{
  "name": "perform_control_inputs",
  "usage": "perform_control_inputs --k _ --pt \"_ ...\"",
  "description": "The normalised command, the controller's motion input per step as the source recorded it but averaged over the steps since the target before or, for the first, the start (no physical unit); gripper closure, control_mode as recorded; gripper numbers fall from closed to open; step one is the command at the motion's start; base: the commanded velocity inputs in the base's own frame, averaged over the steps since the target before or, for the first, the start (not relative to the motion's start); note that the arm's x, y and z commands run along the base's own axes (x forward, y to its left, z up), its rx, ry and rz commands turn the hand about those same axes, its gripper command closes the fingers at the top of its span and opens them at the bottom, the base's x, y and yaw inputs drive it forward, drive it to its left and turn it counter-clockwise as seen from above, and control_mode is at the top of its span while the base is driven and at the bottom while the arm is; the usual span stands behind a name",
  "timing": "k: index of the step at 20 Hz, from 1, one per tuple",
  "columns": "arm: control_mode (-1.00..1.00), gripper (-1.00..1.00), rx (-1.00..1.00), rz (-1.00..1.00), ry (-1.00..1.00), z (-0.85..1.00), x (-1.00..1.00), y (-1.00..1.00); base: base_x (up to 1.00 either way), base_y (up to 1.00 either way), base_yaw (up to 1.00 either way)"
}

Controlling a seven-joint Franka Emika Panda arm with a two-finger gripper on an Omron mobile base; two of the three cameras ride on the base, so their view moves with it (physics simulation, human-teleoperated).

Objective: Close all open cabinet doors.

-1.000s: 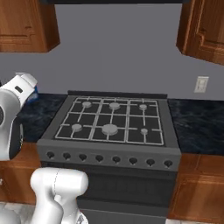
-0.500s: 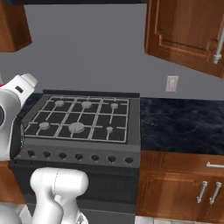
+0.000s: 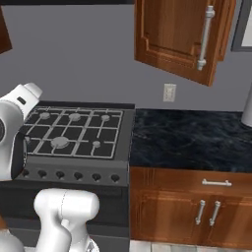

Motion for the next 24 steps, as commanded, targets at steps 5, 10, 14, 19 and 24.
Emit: perform_control_inputs --k 5,10,14,19,24 --pt "1.0 -1.0 0.0 0.0 0.0 0.0 0.0 0.0 0.21 -0.53 -0.05" --pt "1.0 -1.0 0.0 0.0 0.0 0.0 0.0 0.0 0.24 -0.5 -0.06" --pt "1.0 -1.0 0.0 0.0 0.0 0.0 0.0 0.0 0.32 -0.31 -0.12" --pt "1.0 -1.0 0.0 0.0 0.0 0.0 0.0 0.0 0.43 -0.08 -0.2" --pt "1.0 -1.0 0.0 0.0 0.0 0.0 0.0 0.0 0.63 -0.01 -0.26"
